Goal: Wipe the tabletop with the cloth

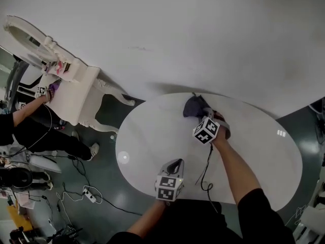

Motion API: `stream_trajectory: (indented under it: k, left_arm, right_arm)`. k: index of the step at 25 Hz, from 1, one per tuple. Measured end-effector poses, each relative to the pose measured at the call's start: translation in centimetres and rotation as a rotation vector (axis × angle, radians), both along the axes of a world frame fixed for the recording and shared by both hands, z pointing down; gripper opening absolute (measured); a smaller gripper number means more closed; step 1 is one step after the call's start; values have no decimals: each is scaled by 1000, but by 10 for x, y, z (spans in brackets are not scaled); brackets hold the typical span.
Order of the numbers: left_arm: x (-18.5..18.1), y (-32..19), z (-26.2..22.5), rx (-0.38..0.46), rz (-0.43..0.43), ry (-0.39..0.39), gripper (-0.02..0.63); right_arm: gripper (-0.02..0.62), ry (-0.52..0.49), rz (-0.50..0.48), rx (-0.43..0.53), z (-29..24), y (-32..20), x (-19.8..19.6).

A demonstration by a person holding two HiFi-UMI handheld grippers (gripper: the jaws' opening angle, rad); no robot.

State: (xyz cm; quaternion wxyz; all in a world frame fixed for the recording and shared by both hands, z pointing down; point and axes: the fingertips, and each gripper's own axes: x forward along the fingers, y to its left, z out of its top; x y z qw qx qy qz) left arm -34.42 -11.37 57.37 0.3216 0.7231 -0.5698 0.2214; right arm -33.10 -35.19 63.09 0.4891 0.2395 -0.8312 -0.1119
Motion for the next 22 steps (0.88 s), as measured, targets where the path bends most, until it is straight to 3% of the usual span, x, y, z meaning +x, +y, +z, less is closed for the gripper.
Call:
stream_trajectory:
  k: [22]
  left_arm:
    - [165,-11,-7,-10,193,-17,6]
  right_arm:
    - [46,2,241,-18,-1,-15,240]
